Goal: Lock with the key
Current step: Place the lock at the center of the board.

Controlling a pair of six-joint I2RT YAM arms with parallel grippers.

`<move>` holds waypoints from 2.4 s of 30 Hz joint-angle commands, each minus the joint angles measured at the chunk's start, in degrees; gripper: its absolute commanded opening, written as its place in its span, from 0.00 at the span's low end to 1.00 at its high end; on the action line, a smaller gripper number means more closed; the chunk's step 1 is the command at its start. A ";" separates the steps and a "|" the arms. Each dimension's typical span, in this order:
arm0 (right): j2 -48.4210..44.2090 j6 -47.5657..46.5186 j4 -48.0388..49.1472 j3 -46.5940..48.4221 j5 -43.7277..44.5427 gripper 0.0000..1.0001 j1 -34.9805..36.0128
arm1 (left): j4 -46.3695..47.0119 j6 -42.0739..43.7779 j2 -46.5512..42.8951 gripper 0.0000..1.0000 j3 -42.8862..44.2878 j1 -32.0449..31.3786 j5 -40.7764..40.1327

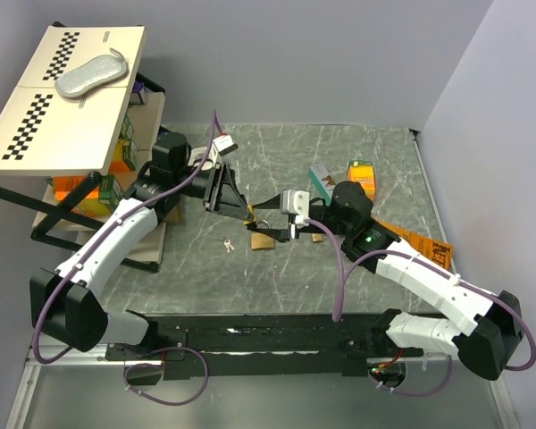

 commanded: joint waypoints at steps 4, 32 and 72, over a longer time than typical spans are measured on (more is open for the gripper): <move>-0.20 5.18 3.71 5.16 0.73 0.57 0.15 | -4.73 6.86 -0.55 0.01 3.45 -0.84 -0.46; 1.21 8.99 -3.05 4.73 2.48 0.72 -3.37 | -26.07 25.57 -1.17 0.01 6.61 1.27 -32.26; -7.24 8.44 -17.65 -6.26 12.86 0.99 -13.03 | -38.83 38.68 28.10 0.03 1.78 8.74 -73.51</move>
